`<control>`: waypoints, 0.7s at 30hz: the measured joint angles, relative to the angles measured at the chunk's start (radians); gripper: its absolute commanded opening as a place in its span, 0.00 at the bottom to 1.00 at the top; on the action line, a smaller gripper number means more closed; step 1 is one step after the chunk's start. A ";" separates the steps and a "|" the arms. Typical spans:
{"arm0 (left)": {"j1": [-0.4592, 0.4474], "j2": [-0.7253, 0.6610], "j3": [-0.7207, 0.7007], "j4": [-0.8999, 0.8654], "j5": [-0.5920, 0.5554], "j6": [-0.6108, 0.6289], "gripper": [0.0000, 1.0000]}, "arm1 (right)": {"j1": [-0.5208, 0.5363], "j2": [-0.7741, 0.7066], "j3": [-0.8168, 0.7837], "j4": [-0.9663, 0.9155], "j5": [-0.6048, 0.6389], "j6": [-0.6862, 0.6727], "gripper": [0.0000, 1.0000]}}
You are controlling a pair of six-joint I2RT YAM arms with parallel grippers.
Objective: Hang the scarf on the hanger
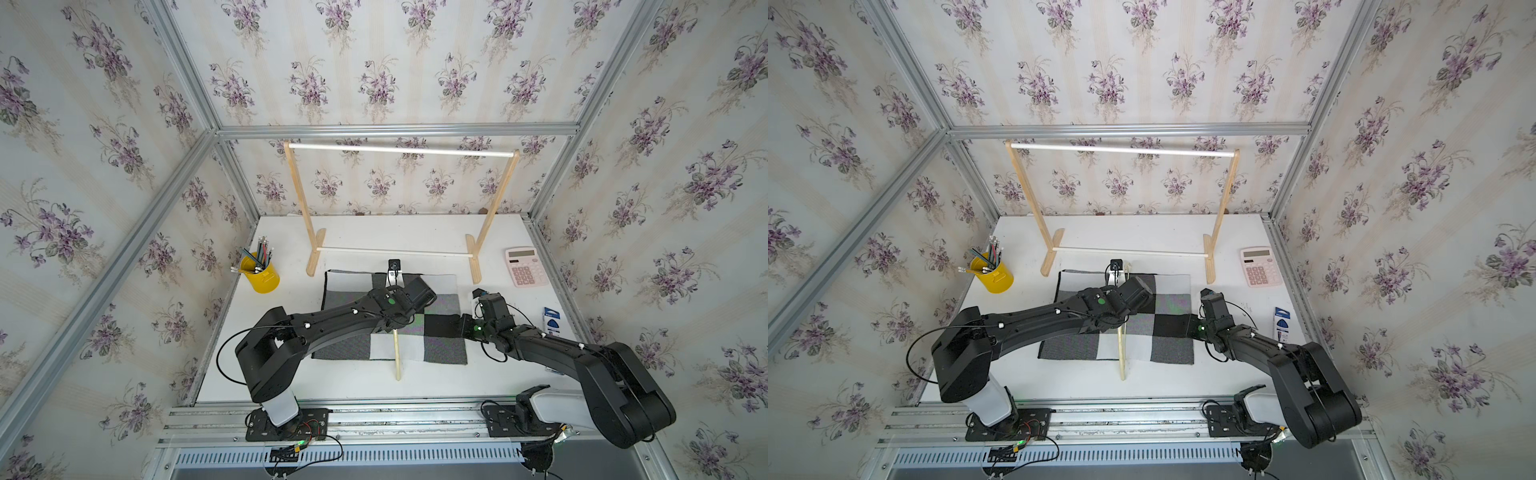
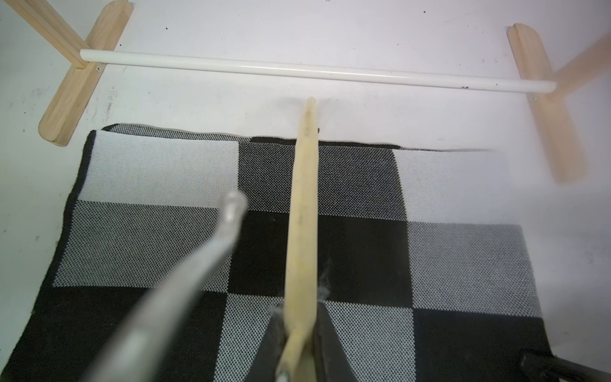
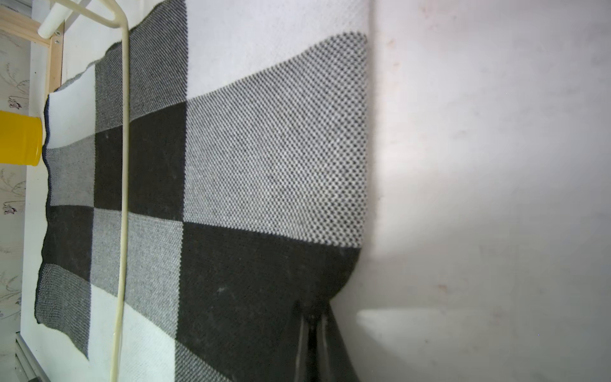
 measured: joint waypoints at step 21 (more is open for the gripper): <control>0.001 -0.035 -0.039 0.042 0.028 0.000 0.00 | 0.212 0.148 0.074 0.408 -0.194 0.080 0.00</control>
